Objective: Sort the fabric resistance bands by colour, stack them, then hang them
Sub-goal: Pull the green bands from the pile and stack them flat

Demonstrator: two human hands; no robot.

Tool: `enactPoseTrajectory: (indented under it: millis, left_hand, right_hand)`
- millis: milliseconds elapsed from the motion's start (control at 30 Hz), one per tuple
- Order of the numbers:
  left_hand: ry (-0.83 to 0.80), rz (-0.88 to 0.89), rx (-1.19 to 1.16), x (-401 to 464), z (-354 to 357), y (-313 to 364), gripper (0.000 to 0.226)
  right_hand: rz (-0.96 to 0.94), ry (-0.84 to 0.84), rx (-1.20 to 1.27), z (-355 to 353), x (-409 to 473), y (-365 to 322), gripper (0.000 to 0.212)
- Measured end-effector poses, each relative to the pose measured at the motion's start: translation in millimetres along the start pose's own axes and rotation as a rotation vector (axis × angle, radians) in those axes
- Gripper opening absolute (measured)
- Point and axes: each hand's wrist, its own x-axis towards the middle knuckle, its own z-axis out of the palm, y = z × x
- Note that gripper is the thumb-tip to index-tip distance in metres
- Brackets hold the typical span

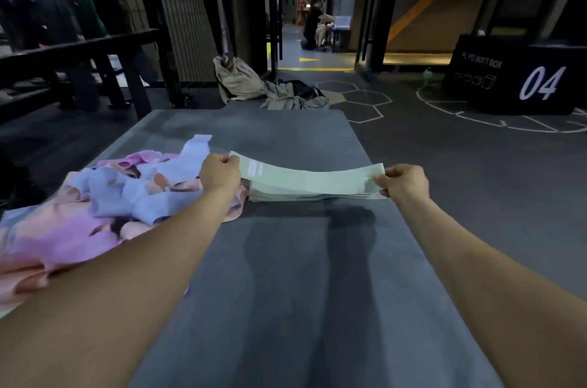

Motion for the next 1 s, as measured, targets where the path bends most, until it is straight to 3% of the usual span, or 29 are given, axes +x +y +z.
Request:
enactPoseTrajectory:
  millis: [167, 267, 400, 667, 900, 1000]
  left_hand:
    - [-0.003, 0.068, 0.171, 16, 29, -4, 0.013]
    - [0.009, 0.076, 0.267, 25, 38, -6, 0.022]
    - [-0.052, 0.117, 0.338, 36, 49, -11, 0.009]
    - [-0.103, 0.111, 0.524, 42, 63, -30, 0.027]
    - [-0.141, 0.106, 0.623, 35, 62, -33, 0.029]
    - [-0.112, 0.229, 0.704, 37, 61, -33, 0.038]
  right_hand:
    - [-0.113, 0.077, -0.18, 10, 33, 8, 0.012]
    - [-0.152, 0.064, -0.282, 18, 45, 15, 0.019]
    - [-0.191, 0.072, -0.366, 22, 57, 22, 0.02]
    - [-0.173, 0.065, -0.503, 25, 65, 33, 0.018]
    - [-0.278, 0.092, -0.667, 29, 64, 35, 0.024]
    - [-0.378, 0.124, -0.724, 34, 62, 29, 0.03]
